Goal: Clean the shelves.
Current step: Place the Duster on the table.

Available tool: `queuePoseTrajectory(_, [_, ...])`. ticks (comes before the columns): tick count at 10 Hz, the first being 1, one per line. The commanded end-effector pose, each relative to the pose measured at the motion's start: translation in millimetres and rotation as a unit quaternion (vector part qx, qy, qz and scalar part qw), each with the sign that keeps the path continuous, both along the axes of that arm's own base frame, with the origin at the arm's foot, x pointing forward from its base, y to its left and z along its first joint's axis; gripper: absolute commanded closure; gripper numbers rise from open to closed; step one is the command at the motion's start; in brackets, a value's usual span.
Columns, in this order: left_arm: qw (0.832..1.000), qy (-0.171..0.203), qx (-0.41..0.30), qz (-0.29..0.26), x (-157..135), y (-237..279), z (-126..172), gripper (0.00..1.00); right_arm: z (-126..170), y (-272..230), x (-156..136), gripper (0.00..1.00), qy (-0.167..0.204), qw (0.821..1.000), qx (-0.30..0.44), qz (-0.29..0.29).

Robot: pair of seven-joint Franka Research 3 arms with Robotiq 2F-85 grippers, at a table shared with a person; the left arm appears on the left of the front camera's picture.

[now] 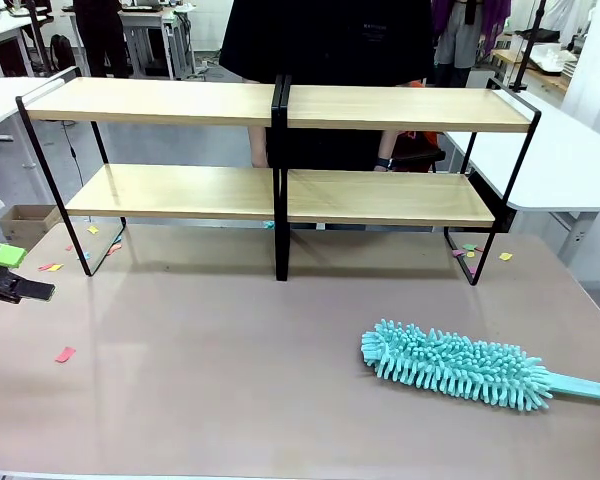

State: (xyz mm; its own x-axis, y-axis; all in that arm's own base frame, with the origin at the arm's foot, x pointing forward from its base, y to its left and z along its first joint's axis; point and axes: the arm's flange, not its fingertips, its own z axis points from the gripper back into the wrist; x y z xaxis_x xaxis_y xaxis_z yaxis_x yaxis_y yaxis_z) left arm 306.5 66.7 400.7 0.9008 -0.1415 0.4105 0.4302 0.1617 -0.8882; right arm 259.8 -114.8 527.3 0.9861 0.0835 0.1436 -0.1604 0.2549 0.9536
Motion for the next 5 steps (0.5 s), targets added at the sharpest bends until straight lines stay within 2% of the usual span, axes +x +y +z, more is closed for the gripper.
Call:
queuePoseTrajectory(1, [1.000,0.003,-0.013,0.005,-1.3,-3.3,3.2,0.00,-0.2,-2.0,1.4,0.00,-0.008,1.000,-0.009,-0.001])
queuePoseTrajectory(5, [1.000,0.003,-0.013,0.005,-1.3,-3.3,3.2,0.00,-0.2,-2.0,1.4,0.00,-0.008,1.000,-0.009,-0.001])
